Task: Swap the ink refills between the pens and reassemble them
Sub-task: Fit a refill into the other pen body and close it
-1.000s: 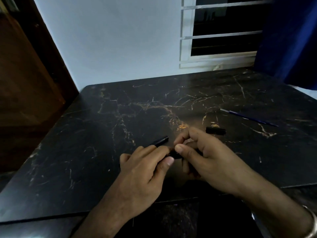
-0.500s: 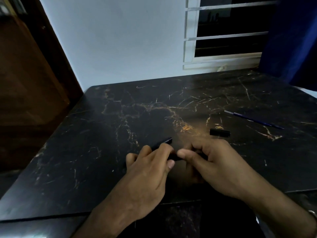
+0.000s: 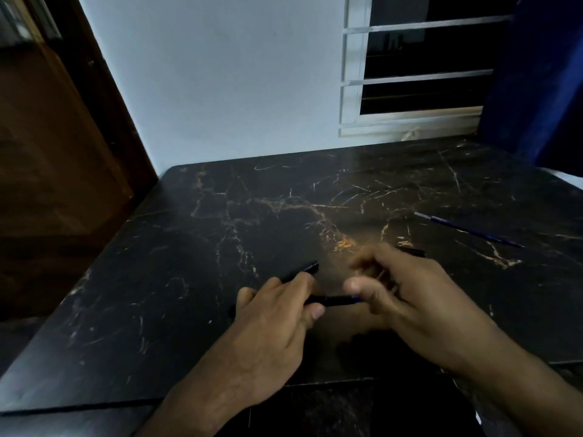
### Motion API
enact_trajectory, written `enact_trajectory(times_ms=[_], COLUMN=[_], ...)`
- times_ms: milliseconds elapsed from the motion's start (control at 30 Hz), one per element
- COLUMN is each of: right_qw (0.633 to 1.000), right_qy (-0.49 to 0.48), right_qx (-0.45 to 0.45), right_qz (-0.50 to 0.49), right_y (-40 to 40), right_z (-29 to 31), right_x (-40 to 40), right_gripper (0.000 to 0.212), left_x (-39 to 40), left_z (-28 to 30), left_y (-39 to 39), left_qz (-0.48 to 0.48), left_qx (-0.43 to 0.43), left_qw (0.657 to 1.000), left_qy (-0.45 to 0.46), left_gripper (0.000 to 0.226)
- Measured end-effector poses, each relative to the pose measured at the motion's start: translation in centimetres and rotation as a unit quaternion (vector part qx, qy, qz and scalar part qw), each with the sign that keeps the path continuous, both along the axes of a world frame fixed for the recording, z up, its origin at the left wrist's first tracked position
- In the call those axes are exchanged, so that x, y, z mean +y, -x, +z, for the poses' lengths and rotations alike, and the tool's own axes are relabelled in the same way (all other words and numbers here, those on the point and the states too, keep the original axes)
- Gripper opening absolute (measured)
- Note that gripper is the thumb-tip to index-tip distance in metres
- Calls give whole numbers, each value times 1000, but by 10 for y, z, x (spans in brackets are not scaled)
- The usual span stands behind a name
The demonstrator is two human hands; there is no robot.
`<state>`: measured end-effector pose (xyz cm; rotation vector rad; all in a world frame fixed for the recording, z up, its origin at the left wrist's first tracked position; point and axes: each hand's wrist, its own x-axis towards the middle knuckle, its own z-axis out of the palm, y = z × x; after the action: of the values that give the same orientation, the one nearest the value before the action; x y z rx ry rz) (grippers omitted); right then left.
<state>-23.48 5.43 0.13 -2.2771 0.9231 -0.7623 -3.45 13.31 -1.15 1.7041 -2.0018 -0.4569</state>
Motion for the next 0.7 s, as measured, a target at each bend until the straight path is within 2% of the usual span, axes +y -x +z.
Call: enact_trajectory(times_ms=[33, 67, 133, 167, 233, 267, 333, 433, 500, 567, 633, 700], right_qw=[1000, 999, 994, 994, 994, 995, 997, 989, 987, 990, 994, 987], right_qy=[-15, 12, 90, 89, 87, 83, 61, 129, 141, 122, 86, 107], right_qx=[9, 22, 52, 61, 59, 55, 48, 56, 77, 68, 61, 98], right_qz=[14, 35, 44, 34, 8, 7, 16, 45, -2, -12, 31, 70], right_y=[1, 1, -1, -1, -2, -3, -2, -6, -7, -6, -4, -5], right_z=[1, -2, -5, -5, -5, -6, -6, -10, -10, -8, -8, -10], right_x=[0, -1, 2, 4, 4, 3, 2, 4, 3, 3, 2, 5], right_gripper=[53, 46, 18, 22, 54, 58, 40, 28, 51, 58, 39, 22], left_x=[0, -1, -2, -2, -3, -3, -3, -2, -3, -3, -4, -4], left_z=[0, 0, 1, 1, 1, 1, 2, 0, -3, -3, -2, -3], left_y=[-1, -2, -3, -3, -5, -6, -6, -4, -1, -1, -4, -6], left_qz=[-1, -4, -15, -17, -9, -8, -10, -18, -19, -15, -11, -8], left_qx=[1, 2, -5, -4, 24, 31, 28, 0, -9, -2, 9, 6], left_qw=[1000, 1000, 1000, 1000, 1000, 999, 999, 1000, 1000, 1000, 1000, 1000], left_qy=[0, 0, 6, 10, 10, 11, 11, 13, 14, 11, 12, 9], left_gripper=[11, 12, 13, 14, 14, 15, 15, 14, 14, 14, 13, 14])
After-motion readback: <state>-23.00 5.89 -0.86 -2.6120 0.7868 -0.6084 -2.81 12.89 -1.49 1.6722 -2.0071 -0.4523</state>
